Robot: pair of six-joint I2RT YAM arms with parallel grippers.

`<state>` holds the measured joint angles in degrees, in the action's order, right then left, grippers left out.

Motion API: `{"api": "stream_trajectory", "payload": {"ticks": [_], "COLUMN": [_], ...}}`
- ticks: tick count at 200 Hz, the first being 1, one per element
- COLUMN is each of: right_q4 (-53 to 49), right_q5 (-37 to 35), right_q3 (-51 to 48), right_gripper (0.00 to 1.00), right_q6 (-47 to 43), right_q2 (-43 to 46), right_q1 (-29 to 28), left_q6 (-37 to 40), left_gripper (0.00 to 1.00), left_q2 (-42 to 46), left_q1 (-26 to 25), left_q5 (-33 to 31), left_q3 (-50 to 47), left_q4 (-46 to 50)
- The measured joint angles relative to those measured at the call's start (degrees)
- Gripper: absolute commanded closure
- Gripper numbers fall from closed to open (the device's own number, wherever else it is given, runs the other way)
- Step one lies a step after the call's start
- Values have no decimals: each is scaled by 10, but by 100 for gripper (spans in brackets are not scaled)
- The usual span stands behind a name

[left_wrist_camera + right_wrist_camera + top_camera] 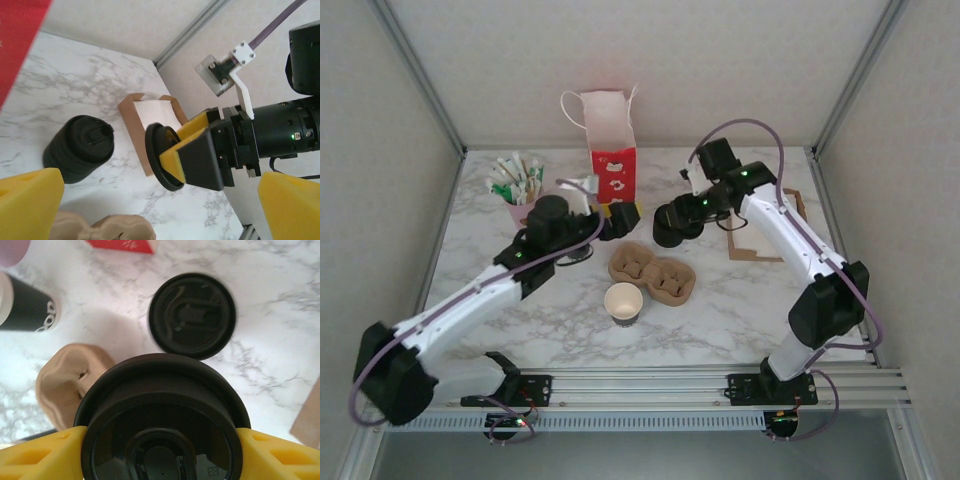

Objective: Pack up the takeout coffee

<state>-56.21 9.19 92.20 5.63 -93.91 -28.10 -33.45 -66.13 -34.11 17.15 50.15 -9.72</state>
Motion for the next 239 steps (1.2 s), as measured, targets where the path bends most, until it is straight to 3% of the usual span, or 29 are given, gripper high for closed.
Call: {"api": "stream_trajectory", "payload": {"ticks": [45,116,180,239], "right_q4": [-7,-24,-34,-29], "right_q5": [-2,-35,-78,-92], "right_q3": [-16,-17,-19,-30], "right_gripper": [29,29,29,29], "right_q6": [11,20,31,40], "right_q2": [24,22,-6,-30], "right_q1": [-87,-231,-297,-319], "left_q6": [16,13,-13,-22], "left_gripper": [0,0,0,0], "left_q2": [144,224,324,376], "left_q1": [-1,4,13,13], "left_q5": [-78,-144,-193,-215], "left_q3": [-78,-178,-222,-250], "left_q4": [58,118,136,139]}}
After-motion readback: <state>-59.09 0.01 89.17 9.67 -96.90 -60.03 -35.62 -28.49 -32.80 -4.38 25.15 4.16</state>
